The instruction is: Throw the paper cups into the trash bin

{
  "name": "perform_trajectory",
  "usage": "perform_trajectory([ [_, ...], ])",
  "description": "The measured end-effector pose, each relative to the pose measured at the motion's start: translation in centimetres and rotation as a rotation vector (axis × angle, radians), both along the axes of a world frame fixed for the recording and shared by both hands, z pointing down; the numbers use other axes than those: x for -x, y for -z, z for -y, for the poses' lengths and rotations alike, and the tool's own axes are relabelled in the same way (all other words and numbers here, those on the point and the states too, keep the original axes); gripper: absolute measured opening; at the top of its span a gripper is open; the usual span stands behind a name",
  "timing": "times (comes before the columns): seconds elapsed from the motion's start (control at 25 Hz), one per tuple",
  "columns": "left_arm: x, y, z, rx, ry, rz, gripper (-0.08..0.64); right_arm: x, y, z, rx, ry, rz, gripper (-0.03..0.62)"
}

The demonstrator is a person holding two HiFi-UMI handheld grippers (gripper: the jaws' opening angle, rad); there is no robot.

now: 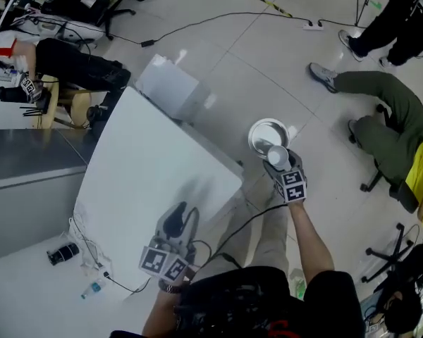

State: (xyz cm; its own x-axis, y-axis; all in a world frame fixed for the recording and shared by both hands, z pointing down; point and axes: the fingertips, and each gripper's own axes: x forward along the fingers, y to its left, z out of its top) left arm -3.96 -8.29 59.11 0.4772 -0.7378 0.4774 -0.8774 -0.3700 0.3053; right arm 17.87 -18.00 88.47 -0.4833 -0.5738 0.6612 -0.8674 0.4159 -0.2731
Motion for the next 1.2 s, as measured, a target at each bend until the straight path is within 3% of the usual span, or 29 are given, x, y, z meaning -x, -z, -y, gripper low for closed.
perform_trajectory([
  [0.36, -0.7, -3.8, 0.0, 0.074, -0.041, 0.038, 0.135, 0.2, -9.0, 0.6, 0.113, -0.026, 0.002, 0.376],
  [0.56, -0.1, -5.7, 0.4, 0.114, 0.003, 0.068, 0.135, 0.1, -16.3, 1.9, 0.206, -0.027, 0.013, 0.376],
  [0.8, 1.9, -7.4, -0.3, 0.161, 0.074, 0.053, 0.135, 0.5, -25.6, 0.7, 0.357, -0.042, -0.029, 0.376],
  [1.04, 3.0, -8.3, -0.2, 0.168, 0.142, 0.052, 0.135, 1.4, -30.9, 1.8, 0.378, -0.023, -0.143, 0.377],
  [1.2, 3.3, -8.8, -1.0, 0.191, 0.171, 0.054, 0.135, 0.7, -32.8, -0.8, 0.501, 0.014, -0.262, 0.365],
])
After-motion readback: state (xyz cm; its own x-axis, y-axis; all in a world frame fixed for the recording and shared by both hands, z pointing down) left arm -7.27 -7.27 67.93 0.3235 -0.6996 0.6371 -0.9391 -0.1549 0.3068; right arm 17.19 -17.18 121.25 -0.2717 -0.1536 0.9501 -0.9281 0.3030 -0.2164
